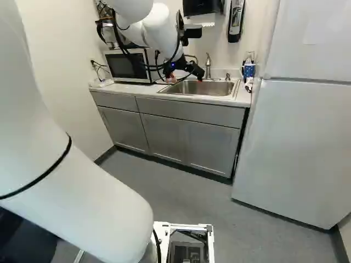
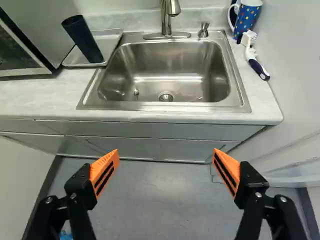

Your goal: Rinse the cup and place it in the tray

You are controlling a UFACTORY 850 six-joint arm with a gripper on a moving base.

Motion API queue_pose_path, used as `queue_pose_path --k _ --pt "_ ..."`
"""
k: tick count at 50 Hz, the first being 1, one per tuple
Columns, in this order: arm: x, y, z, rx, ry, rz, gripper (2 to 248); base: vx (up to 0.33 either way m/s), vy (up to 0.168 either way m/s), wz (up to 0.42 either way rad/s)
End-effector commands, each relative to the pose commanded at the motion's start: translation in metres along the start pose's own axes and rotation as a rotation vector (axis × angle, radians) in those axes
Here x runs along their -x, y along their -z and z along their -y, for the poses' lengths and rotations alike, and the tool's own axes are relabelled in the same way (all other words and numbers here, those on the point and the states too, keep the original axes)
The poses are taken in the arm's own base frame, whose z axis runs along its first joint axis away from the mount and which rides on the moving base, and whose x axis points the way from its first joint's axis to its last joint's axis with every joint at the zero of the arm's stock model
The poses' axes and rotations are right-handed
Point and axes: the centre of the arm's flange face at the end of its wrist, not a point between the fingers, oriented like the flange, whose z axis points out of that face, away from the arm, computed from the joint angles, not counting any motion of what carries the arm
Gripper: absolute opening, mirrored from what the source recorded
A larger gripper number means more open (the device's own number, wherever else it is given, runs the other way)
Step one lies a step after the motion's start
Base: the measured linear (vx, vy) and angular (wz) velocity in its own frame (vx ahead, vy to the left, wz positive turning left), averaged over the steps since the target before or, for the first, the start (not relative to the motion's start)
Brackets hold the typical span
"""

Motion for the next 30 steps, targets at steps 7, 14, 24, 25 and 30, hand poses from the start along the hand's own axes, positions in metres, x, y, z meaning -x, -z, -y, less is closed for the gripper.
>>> queue_pose_path --k 7,14,24,25,30 --pt "0.014 -0.006 0.004 -0.004 0.009 -0.016 247 0.0 0.0 0.0" --pt "0.029 -0.012 0.008 -0.009 0.018 -0.034 247 0.0 0.0 0.0" --pt "0.054 -0.02 0.015 -0.018 0.033 -0.062 247 0.0 0.0 0.0" --pt "0.057 -0.021 0.016 -0.019 0.035 -0.065 247 0.0 0.0 0.0" --pt "0.071 -0.025 0.019 -0.025 0.043 -0.081 247 0.0 0.0 0.0"
